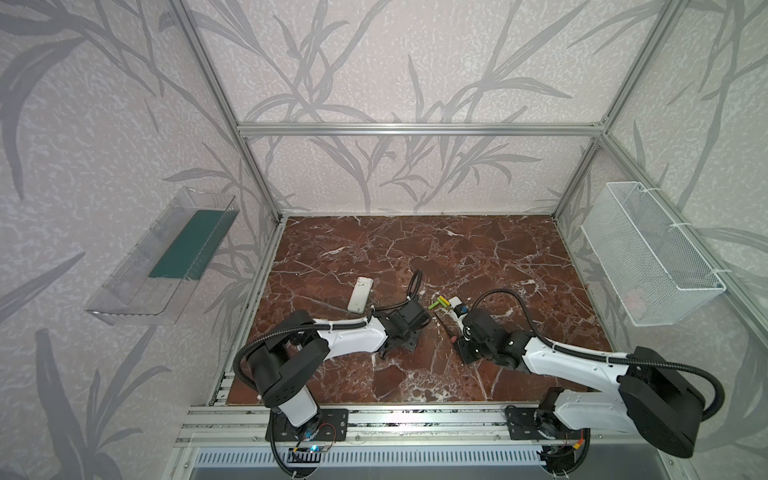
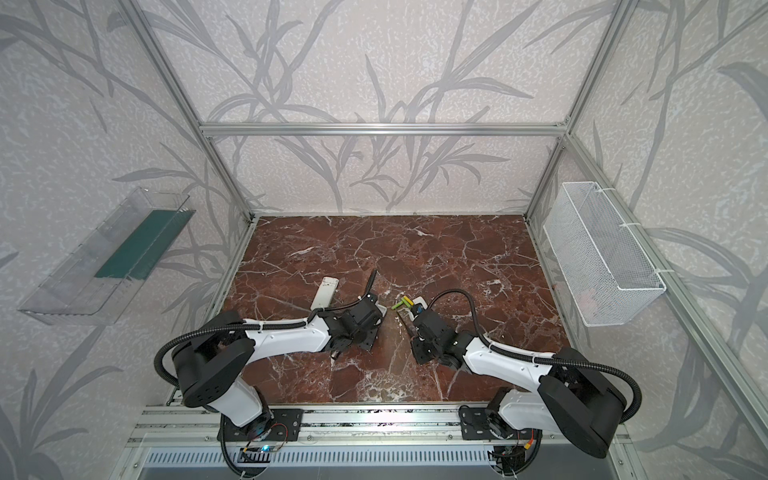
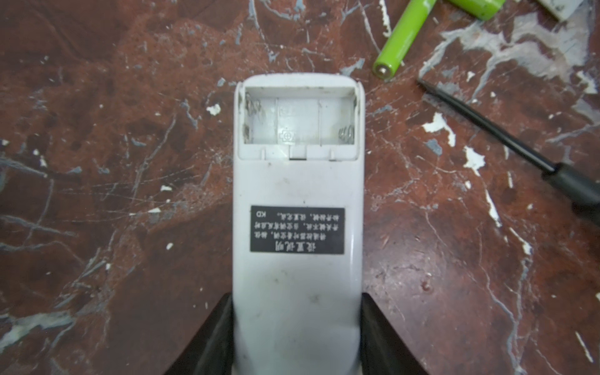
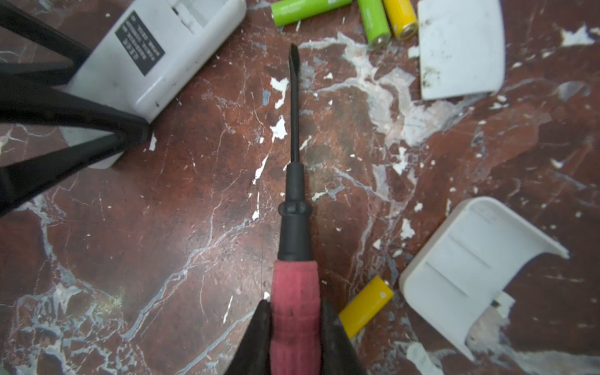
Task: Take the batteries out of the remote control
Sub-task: 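Draw the screwdriver back with the right gripper while the left gripper holds the remote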
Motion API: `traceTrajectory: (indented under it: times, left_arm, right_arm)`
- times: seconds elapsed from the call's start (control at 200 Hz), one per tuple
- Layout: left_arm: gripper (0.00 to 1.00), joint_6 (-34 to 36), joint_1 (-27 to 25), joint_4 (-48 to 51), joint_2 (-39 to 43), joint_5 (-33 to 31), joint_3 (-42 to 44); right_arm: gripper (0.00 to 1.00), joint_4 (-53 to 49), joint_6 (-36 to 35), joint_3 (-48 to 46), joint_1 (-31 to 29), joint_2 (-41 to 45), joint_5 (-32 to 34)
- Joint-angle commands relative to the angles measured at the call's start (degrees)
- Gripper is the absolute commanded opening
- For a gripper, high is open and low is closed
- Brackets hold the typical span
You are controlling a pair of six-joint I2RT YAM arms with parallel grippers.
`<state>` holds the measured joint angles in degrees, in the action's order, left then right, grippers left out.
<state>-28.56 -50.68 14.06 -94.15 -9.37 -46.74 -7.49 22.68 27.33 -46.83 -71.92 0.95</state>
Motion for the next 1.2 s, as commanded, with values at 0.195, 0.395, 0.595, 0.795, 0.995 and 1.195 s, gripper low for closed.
traceTrajectory:
  times: [0.195, 0.395, 0.595, 0.795, 0.995, 1.195]
  left_arm:
    - [0.50, -3.1, 3.5, 10.7, -2.0, -3.9, 2.7]
    - [0.61, -3.4, 3.5, 10.6, -2.5, -3.7, 3.0]
    - [0.74, -3.4, 3.4, 10.6, -2.1, -3.9, 3.1]
    - [0.82, -3.3, 3.5, 11.0, -1.7, -4.0, 2.9]
    - [0.86, -3.3, 3.5, 11.2, -0.7, -4.1, 3.0]
    - [0.88, -2.8, 3.4, 11.4, 1.1, -3.9, 2.9]
  right_arm:
    - [0.01, 1.5, 2.0, -2.3, -1.6, 0.5, 0.1]
    - [0.07, 2.0, 2.4, -2.2, -2.2, -0.5, 0.9]
    - [0.14, 2.0, 2.5, -2.3, -2.6, -0.3, 1.7]
    - [0.19, 1.8, 2.5, -2.3, -2.6, -0.2, 2.0]
    - [0.23, 2.5, 2.1, -2.0, -2.7, -0.4, 1.9]
    - [0.27, 3.2, 1.4, -1.2, -3.4, -1.6, 1.9]
